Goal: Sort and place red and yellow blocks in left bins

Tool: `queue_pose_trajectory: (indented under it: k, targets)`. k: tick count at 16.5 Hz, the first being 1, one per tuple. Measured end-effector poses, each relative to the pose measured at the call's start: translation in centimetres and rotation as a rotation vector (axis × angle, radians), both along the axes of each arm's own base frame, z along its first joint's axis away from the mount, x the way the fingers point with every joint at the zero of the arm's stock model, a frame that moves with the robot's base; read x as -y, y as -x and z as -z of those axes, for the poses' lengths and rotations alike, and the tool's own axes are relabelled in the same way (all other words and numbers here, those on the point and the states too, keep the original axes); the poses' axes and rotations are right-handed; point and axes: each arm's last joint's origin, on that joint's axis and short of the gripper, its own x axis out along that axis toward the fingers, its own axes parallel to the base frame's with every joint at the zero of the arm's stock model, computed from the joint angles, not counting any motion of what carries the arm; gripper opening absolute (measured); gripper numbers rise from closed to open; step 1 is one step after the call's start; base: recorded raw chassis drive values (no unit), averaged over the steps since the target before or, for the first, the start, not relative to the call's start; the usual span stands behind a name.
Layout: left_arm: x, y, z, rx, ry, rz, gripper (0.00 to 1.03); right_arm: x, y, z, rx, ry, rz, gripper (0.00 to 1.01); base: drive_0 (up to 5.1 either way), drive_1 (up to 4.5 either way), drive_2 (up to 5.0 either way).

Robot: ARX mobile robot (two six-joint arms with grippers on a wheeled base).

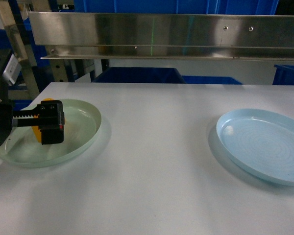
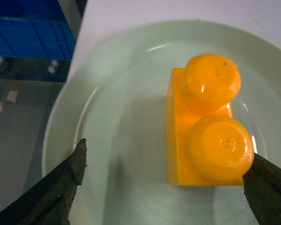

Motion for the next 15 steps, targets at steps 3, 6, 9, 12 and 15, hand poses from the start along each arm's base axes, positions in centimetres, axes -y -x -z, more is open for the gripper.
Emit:
queue_pose_trajectory:
  k: [3, 6, 9, 12, 15]
  targets:
    - [0.6, -1.0, 0.1, 0.040, 0.015, 0.001, 0.98, 0.0, 0.0, 0.0, 0.000, 0.000, 0.000, 0.29, 0.0, 0.00, 0.0]
    - [0.7, -1.7, 0.7, 0.052, 0.016, 0.001, 0.98, 0.0, 0.0, 0.0, 0.000, 0.000, 0.000, 0.29, 0.0, 0.00, 0.0]
    - [0.6, -2.4, 1.7, 0.056, 0.006, 0.003, 0.98, 0.0, 0.0, 0.0, 0.000, 0.000, 0.000, 0.29, 0.0, 0.00, 0.0]
    - [0.4, -2.8, 2.1, 0.078, -0.023, 0.023, 0.92, 0.0, 0.0, 0.0, 0.000, 0.000, 0.000, 0.29, 0.0, 0.00, 0.0]
    - [0.5, -2.8, 2.1, 0.092, -0.026, 0.041, 0.64, 0.0, 0.0, 0.0, 0.000, 0.000, 0.000, 0.29, 0.0, 0.00, 0.0]
